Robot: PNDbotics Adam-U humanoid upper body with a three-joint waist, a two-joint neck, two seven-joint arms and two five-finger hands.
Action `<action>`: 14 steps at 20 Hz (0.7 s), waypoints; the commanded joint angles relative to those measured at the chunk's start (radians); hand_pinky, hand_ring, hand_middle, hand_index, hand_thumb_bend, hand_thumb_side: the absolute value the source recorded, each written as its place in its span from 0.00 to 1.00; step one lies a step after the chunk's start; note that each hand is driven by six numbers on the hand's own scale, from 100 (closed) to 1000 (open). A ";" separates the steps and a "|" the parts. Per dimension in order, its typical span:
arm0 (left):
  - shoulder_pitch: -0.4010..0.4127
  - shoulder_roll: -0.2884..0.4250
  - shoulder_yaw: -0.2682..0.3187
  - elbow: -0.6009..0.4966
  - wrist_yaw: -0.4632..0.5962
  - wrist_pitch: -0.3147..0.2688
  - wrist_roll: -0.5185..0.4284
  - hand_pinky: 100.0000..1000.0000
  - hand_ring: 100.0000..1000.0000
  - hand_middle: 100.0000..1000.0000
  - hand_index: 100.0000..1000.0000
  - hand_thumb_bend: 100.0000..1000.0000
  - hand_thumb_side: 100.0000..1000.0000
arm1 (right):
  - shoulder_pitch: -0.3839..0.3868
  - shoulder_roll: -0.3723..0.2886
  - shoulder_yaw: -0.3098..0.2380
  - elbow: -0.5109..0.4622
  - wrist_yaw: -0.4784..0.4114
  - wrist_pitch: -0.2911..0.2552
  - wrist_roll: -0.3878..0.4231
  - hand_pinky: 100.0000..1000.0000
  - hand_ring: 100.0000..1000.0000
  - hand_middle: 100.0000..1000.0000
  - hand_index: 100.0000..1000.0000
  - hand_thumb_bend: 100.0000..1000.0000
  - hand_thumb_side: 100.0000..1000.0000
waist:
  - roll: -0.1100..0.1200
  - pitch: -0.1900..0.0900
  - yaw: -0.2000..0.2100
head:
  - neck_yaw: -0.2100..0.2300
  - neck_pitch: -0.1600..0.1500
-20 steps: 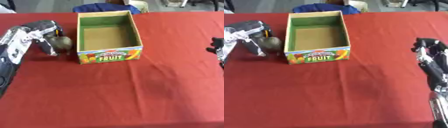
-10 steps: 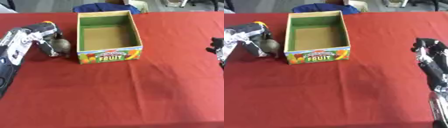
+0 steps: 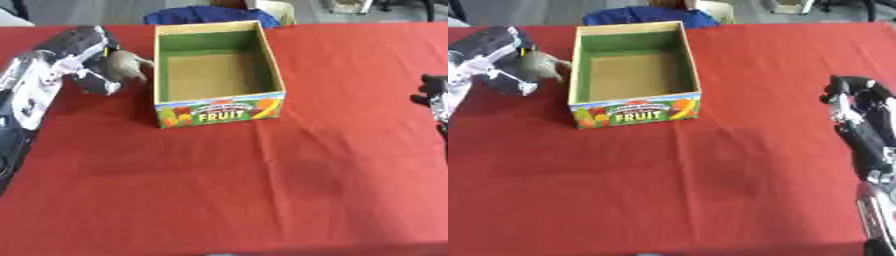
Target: Pick up objects on the table and place them in the box.
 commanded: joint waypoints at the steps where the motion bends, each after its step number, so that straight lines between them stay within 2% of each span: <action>1: -0.044 0.054 0.024 -0.079 0.003 0.004 -0.033 0.45 0.24 0.19 0.32 0.19 0.00 | -0.006 -0.015 -0.008 -0.007 0.004 0.000 0.000 0.71 0.87 0.50 0.61 0.03 0.25 | 0.002 -0.018 -0.001 | -0.002 -0.009; 7: -0.118 0.042 0.042 -0.131 0.027 0.025 -0.042 0.45 0.25 0.20 0.32 0.19 0.00 | -0.005 -0.018 -0.003 -0.006 0.003 0.000 0.004 0.71 0.87 0.50 0.61 0.03 0.25 | 0.005 -0.022 -0.010 | 0.004 -0.007; 14: -0.196 -0.057 0.027 -0.053 -0.029 0.002 0.004 0.46 0.27 0.21 0.33 0.19 0.00 | -0.022 -0.022 0.010 -0.010 -0.002 -0.001 0.019 0.71 0.87 0.50 0.61 0.03 0.25 | 0.009 -0.008 -0.058 | 0.037 -0.026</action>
